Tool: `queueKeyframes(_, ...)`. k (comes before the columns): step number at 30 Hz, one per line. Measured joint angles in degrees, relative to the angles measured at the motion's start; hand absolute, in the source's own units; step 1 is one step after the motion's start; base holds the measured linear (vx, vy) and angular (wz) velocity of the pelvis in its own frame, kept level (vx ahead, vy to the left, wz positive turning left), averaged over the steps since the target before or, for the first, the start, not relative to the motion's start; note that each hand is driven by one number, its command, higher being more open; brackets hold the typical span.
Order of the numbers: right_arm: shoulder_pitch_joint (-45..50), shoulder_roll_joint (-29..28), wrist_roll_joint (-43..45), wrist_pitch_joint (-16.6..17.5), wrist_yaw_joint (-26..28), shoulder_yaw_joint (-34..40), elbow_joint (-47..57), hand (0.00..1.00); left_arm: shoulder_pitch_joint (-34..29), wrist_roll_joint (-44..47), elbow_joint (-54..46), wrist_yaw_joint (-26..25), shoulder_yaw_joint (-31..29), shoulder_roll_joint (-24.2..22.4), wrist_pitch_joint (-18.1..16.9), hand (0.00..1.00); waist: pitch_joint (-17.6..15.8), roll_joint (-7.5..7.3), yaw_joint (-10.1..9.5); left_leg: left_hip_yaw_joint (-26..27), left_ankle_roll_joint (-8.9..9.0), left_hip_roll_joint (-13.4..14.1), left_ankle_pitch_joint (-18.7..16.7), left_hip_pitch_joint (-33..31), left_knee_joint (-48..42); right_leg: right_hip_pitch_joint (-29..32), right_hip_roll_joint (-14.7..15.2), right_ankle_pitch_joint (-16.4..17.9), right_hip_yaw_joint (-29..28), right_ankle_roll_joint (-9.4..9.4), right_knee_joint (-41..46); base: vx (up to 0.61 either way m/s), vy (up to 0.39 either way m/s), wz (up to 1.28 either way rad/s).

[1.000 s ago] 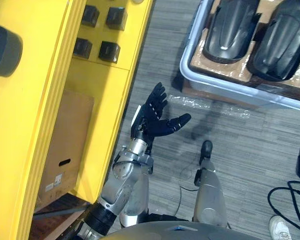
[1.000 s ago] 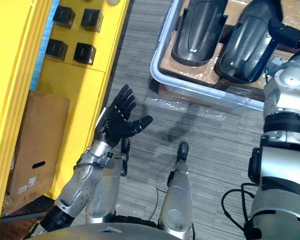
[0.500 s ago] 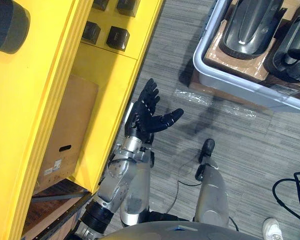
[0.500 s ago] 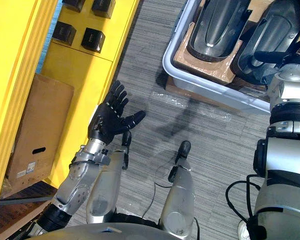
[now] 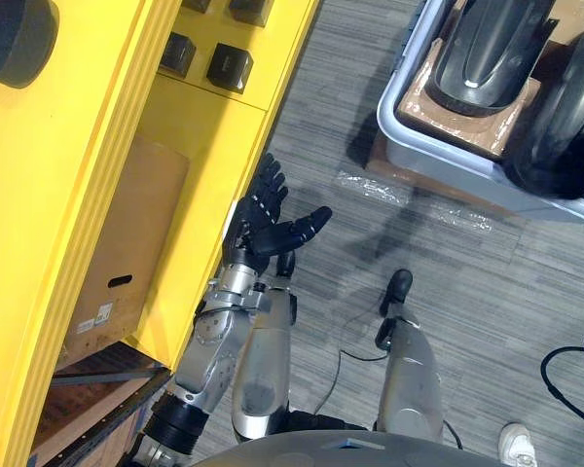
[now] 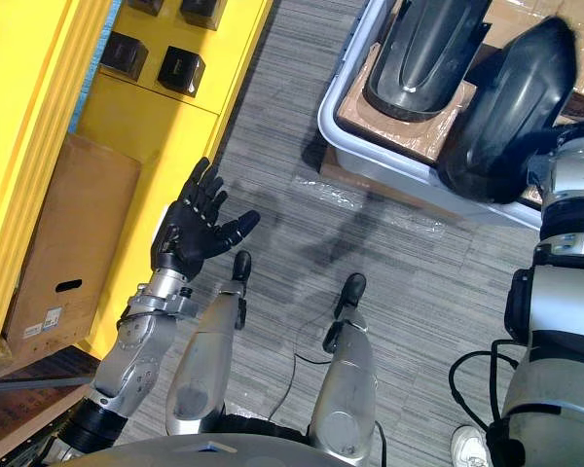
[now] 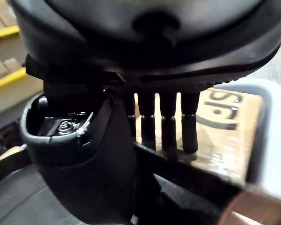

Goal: Walk over and take three plastic housings, then place them on the shelf

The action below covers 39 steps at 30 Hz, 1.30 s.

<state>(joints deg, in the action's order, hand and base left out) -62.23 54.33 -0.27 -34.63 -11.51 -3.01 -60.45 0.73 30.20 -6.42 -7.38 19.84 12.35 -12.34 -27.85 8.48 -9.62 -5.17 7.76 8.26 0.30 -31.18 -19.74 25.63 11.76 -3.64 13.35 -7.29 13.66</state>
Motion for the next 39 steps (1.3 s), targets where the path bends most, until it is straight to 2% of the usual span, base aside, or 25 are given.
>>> queueKeyframes(3,0.47,-0.11,-4.73,-0.40,0.33,0.07,0.04,0.00,-0.78,1.14,-0.20,-0.98,-1.32,0.32,-0.05,1.00,0.05,-0.09,-0.08,-0.34,0.05,0.10,0.06,0.46,0.08,-0.95,-0.11,-0.01,0.72,0.02,-0.52,0.00,-0.018,0.03)
queueKeyframes(8,0.47,-0.09,-10.34,-6.58,0.38,0.07,-2.22,0.00,-1.40,3.09,-0.35,-2.68,-4.30,2.40,-1.62,1.00,0.08,-0.13,-0.84,-0.32,0.06,0.07,0.84,1.13,1.43,-1.47,-0.13,-0.39,1.11,0.15,-1.54,0.00,0.000,0.00)
queueKeyframes(11,0.06,0.15,-10.59,-7.13,0.21,0.10,-2.35,0.00,-1.63,3.76,-0.43,-2.97,-6.72,2.95,-2.41,1.00,0.09,-0.12,-0.65,-0.19,0.18,0.20,1.26,1.82,2.41,-1.82,-0.24,-0.65,1.14,0.21,-1.94,0.02,-0.021,-0.01)
queueKeyframes(14,-0.49,0.86,-10.19,-6.14,-1.08,0.09,-2.36,0.00,-1.90,4.95,-0.67,-2.31,-7.57,4.06,-3.05,1.00,0.09,-0.12,-0.48,-0.12,0.26,0.26,1.77,2.39,3.34,-1.91,-0.25,-0.65,1.19,0.21,-2.00,0.01,-0.010,0.00)
queueKeyframes(17,-0.62,1.33,-6.98,-1.30,-6.65,0.09,-2.34,0.00,-3.83,5.43,-0.71,-1.06,-8.59,4.11,-3.95,1.00,0.10,-0.11,0.25,-0.01,0.34,0.40,2.02,3.91,4.21,-3.28,-0.40,-0.67,1.32,0.21,-2.73,0.03,-0.022,-0.01)
queueKeyframes(18,-0.65,2.29,-4.90,2.64,-10.63,0.09,-2.16,0.00,-4.87,5.43,-0.98,-0.21,-8.90,4.11,-4.24,1.00,0.10,-0.11,0.48,0.02,0.39,0.47,2.05,4.79,4.63,-4.02,-0.51,-0.66,1.38,0.22,-2.98,0.00,0.000,0.00)
queueKeyframes(20,-0.64,3.36,-4.74,5.69,-13.76,0.08,-1.87,0.00,-5.34,5.43,-0.99,0.46,-8.97,4.13,-4.81,1.00,0.10,-0.11,0.60,0.01,0.42,0.47,2.26,5.57,5.26,-4.83,-0.57,-0.67,1.60,0.22,-3.56,0.02,-0.007,0.01)
queueKeyframes(21,-0.57,4.46,-4.33,9.03,-16.77,0.08,-1.33,0.00,-5.73,5.39,-1.09,0.91,-9.17,4.35,-5.28,1.00,0.08,-0.13,0.72,-0.05,0.47,0.43,2.29,6.43,5.67,-5.85,-0.78,-0.76,1.78,0.29,-4.10,0.04,-0.011,0.03)
queueKeyframes(22,-0.54,4.61,-4.33,9.66,-17.45,0.08,-1.18,0.00,-5.77,5.39,-1.09,1.02,-9.25,4.48,-5.28,1.00,0.08,-0.13,0.78,-0.08,0.51,0.42,2.33,6.67,5.86,-6.07,-0.80,-0.77,1.82,0.30,-4.18,0.05,-0.011,0.05)
queueKeyframes(25,1.10,5.00,-4.31,15.78,-22.89,0.10,3.40,0.00,-6.12,5.41,-2.32,2.04,-10.40,6.97,-5.28,1.00,0.02,-0.37,2.19,-0.42,0.67,0.41,2.63,9.24,7.41,-8.61,-1.04,-0.76,2.42,0.31,-5.08,0.05,-0.011,0.06)
queueKeyframes(28,5.59,4.89,-4.77,20.35,-25.55,0.14,9.64,0.00,-6.96,5.34,-6.28,3.09,-11.87,8.77,-5.28,1.00,0.11,-1.37,3.24,-0.32,0.63,0.42,2.90,12.14,9.19,-11.46,-1.19,-0.77,2.70,0.32,-6.36,0.06,-0.004,0.06)
queueKeyframes(31,9.91,3.52,-5.30,22.58,-27.18,1.03,14.30,0.00,-6.49,5.40,-9.56,4.09,-12.17,9.74,-5.28,1.00,0.48,-2.86,4.07,-0.20,0.66,0.42,2.98,15.10,10.78,-14.32,-1.31,-0.77,2.95,0.32,-7.66,0.07,0.007,0.04)
queueKeyframes(34,15.48,-1.31,-9.41,23.56,-28.15,3.80,21.61,0.00,-5.39,5.43,-10.13,5.28,-11.36,9.59,-4.90,1.00,2.47,-4.76,5.35,0.18,0.66,0.43,3.07,17.08,12.53,-16.06,-1.45,-0.77,2.98,0.31,-9.08,0.07,0.005,0.00)
queueKeyframes(37,19.81,-6.42,-13.13,24.28,-28.14,3.90,26.78,0.00,-2.47,6.24,-10.05,6.09,-8.23,8.42,-2.18,1.00,4.53,-6.55,6.64,0.57,0.68,0.44,3.17,19.15,14.13,-17.85,-1.57,-0.79,2.88,0.29,-10.17,0.07,0.003,0.00)
queueKeyframes(39,21.33,-9.41,-15.35,24.96,-28.13,3.96,27.75,0.00,0.47,7.56,-9.82,6.41,-4.84,6.67,-0.01,1.00,5.66,-7.27,6.81,1.08,0.70,0.47,3.21,20.71,15.16,-19.02,-1.67,-0.87,2.39,0.21,-10.93,0.05,0.005,-0.08)
